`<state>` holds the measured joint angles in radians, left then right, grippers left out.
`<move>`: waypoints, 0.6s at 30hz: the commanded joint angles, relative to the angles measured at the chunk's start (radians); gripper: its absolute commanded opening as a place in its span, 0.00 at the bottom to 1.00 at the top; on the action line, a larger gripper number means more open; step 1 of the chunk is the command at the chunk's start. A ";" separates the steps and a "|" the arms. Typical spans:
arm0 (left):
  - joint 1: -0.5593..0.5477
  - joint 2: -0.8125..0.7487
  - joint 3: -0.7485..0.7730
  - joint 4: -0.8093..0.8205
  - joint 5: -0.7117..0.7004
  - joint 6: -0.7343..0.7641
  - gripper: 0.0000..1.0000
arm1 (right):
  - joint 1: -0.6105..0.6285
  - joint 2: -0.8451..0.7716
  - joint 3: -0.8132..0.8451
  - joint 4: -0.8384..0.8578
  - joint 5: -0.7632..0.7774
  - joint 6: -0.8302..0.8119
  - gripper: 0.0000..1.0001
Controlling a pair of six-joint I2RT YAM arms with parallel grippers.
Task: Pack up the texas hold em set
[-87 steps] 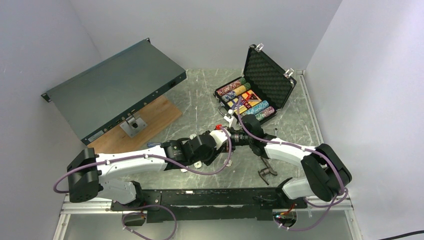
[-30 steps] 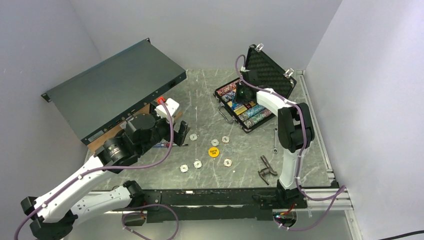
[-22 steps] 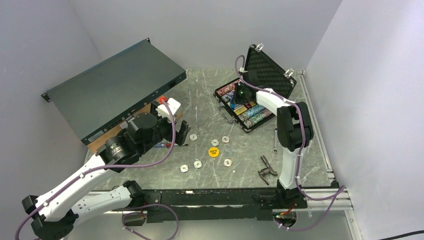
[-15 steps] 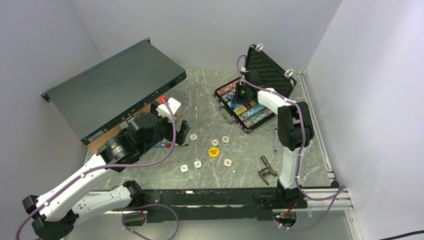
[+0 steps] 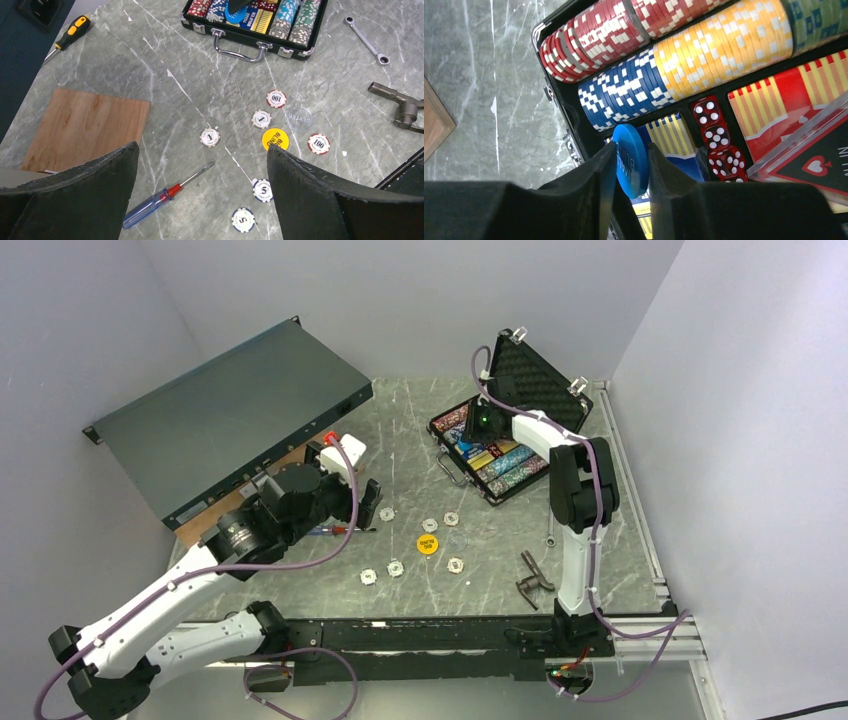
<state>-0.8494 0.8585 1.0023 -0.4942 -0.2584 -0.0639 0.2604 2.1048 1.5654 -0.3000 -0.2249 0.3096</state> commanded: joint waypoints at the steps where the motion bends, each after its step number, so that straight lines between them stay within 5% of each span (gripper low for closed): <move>1: 0.006 0.005 0.001 0.031 0.011 0.001 0.99 | -0.003 0.004 0.079 -0.033 0.049 -0.035 0.37; 6: 0.006 0.010 0.001 0.031 0.016 -0.001 0.99 | -0.004 -0.029 0.109 -0.100 0.113 -0.058 0.58; 12: 0.009 0.019 0.003 0.031 0.012 -0.001 0.99 | 0.056 -0.148 0.112 -0.213 0.273 -0.076 0.65; 18: 0.009 0.025 -0.005 0.037 0.012 -0.005 0.99 | 0.254 -0.434 -0.187 -0.206 0.458 -0.047 0.77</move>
<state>-0.8448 0.8803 1.0023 -0.4931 -0.2562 -0.0643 0.3740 1.9041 1.5280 -0.4805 0.0799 0.2543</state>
